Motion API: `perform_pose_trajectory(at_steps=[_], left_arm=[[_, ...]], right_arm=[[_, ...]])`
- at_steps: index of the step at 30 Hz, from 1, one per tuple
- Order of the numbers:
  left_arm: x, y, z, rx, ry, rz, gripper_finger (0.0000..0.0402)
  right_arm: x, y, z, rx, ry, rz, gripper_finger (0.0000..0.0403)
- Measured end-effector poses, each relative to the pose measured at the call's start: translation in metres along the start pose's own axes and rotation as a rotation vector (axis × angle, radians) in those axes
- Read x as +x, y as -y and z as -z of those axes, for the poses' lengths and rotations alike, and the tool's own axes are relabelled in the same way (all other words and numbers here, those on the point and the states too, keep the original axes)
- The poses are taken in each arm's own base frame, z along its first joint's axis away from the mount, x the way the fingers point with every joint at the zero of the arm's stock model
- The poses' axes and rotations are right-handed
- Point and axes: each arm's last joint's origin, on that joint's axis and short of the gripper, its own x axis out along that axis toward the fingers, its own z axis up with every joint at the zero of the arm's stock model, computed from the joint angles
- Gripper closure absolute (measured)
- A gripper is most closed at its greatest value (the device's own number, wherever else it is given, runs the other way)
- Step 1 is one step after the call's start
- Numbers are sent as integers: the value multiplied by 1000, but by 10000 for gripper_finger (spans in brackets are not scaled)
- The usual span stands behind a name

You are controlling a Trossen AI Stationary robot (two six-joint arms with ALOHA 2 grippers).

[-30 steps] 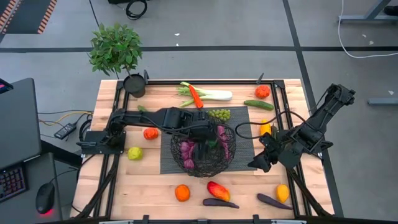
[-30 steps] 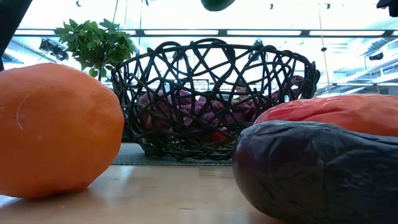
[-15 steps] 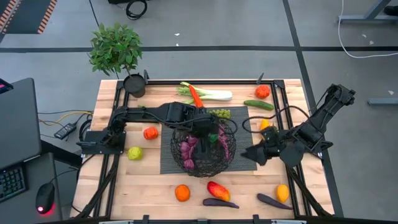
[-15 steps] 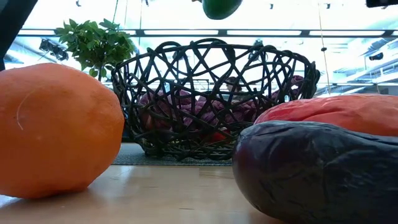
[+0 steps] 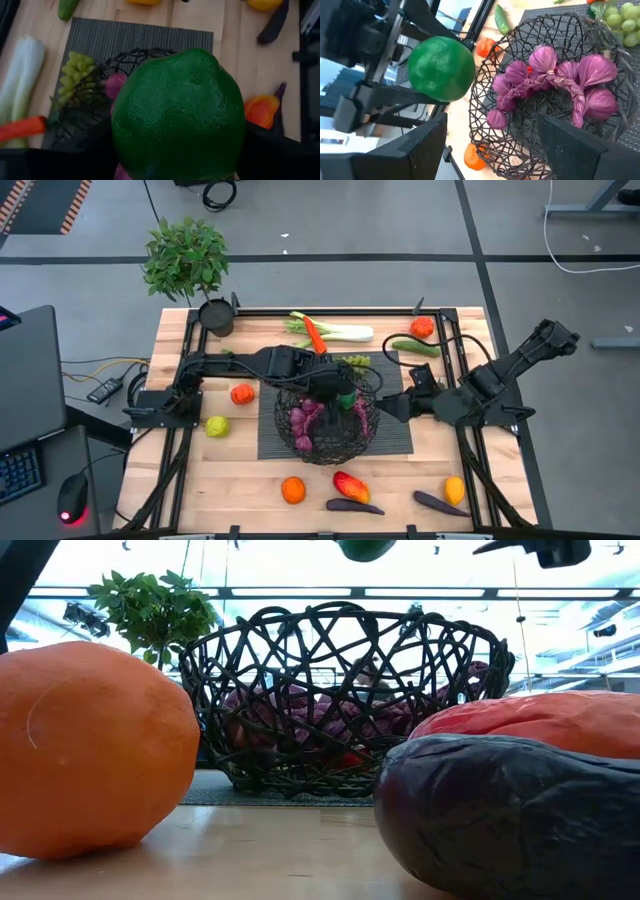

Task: Build produce basket
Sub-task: Put the green lime into the black wire basket

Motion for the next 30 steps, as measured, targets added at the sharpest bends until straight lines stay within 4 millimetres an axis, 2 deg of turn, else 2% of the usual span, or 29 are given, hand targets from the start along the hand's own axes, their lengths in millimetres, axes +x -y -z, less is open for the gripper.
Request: perform_pose_trajectory(at_steps=[8,30], left_arm=[[0,-2,-11,-197,102,28,86],[-1,-1,-14,-148,128,36,86]], right_arm=[[0,-2,0,11,-3,-17,91],[0,-3,0,12,-8,-27,91]])
